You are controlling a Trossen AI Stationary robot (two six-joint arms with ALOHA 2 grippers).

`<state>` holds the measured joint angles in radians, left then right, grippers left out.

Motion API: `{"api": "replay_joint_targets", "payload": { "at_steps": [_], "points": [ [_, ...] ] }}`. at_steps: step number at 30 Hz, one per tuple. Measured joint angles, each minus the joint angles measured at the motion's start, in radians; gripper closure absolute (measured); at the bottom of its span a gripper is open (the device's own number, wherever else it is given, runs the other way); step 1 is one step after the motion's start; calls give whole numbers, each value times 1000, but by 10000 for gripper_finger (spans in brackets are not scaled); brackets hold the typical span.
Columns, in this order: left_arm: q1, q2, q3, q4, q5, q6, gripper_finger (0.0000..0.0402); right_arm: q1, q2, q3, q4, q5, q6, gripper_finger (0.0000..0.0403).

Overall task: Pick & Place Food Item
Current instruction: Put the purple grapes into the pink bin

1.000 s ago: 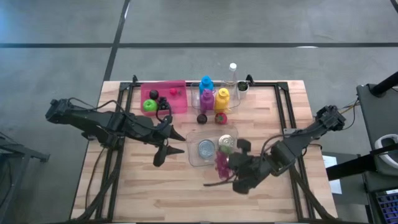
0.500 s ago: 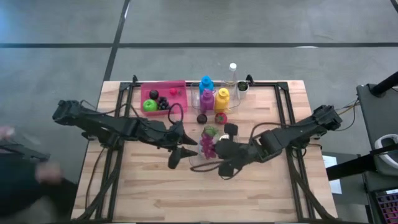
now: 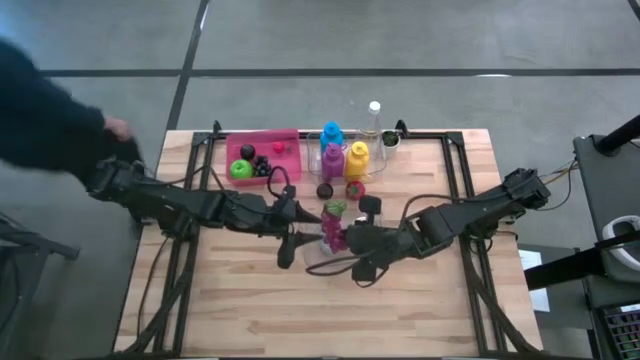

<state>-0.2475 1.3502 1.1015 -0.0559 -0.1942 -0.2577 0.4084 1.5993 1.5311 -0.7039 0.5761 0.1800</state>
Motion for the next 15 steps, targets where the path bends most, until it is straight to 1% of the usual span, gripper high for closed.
{"api": "replay_joint_targets", "payload": {
  "at_steps": [5,13,15],
  "points": [
    [1,0,-2,15,-32,0,217,-1,0,0,3,-1,-20,390],
    [-6,78,-2,41,-40,22,220,-8,-1,-2,0,-9,-23,390],
    [-6,86,-2,49,-65,23,223,-9,-3,-2,-2,-9,-22,390]
  ]
}}
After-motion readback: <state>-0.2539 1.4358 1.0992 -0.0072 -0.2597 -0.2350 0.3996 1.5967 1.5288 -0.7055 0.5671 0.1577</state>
